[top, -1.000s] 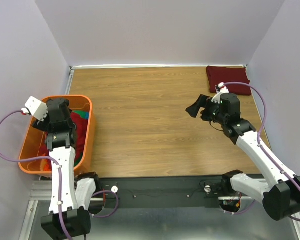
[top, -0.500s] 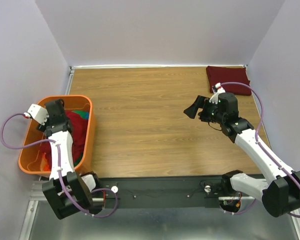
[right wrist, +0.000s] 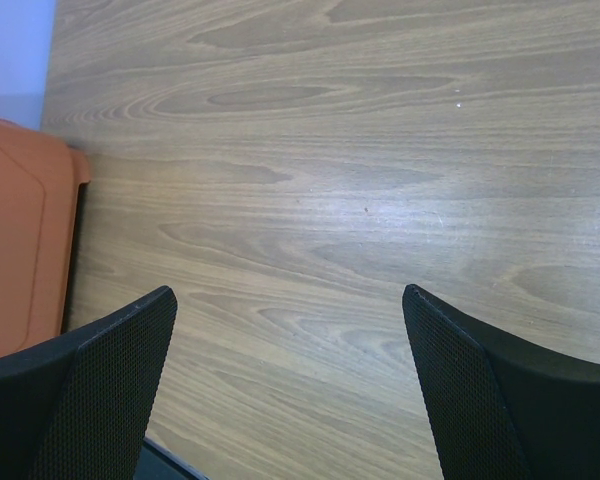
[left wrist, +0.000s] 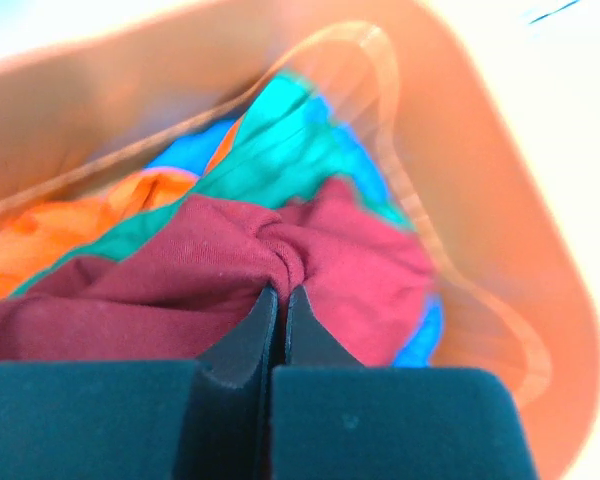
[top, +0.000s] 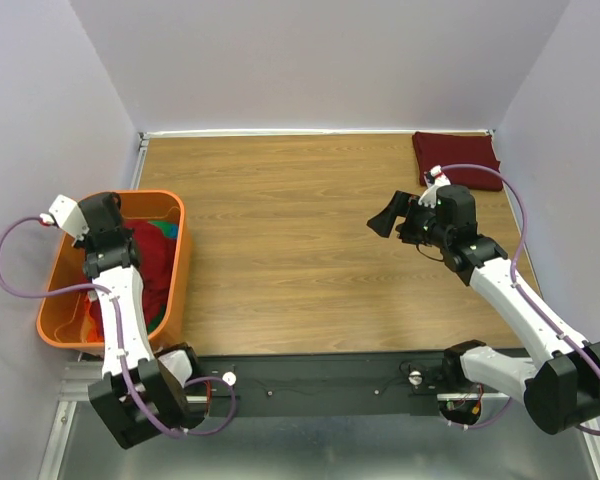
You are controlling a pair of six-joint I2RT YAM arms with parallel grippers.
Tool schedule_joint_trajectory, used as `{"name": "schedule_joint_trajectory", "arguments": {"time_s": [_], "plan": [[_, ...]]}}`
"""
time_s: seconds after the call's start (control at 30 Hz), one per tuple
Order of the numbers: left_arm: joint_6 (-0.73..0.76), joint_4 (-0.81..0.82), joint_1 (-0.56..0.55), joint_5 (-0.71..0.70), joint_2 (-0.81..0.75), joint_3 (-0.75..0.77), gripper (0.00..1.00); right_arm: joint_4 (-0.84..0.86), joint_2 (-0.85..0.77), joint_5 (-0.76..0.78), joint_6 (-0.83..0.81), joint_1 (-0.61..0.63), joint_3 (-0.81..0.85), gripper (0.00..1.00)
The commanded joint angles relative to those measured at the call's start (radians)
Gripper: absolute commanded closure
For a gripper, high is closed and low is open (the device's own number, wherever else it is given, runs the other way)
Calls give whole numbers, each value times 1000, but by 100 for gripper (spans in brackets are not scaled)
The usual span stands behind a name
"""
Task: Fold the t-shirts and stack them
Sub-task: Grab the tshirt from the pile, then move the tshirt to the center of the board
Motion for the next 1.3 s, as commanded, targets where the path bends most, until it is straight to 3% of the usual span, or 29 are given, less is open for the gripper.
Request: {"name": "schedule_joint_trajectory", "arguments": {"time_s": [0.0,0.27,0.43,0.57,0.7,0.83,0.93,1.07,1.17,1.27], "plan": [[46,18,8,61,-91,112,100,-11,4,-32,-2,-3,29,0],[66,53,5,289,-156,343,100,-12,10,-56,4,-2,66,0],[44,126,7,550,-99,588,100,-11,21,-72,8,-3,84,0],[-18,180,1,673,-15,826,100,-12,19,-69,11,-5,104,0],[-108,312,-13,814,70,1089,100,-11,21,-64,17,-3,130,0],[-212,494,-33,908,140,1252,100,-11,36,-73,25,-3,161,0],[-318,649,-34,985,150,1281,100,-11,39,-73,31,-3,176,0],[-357,694,-35,1002,107,1229,100,-9,44,-64,39,-3,185,0],[-368,774,-42,1006,32,1033,100,-9,36,-52,45,-3,178,0],[-313,776,-143,958,10,858,100,-3,26,-33,51,-3,155,0]]}}
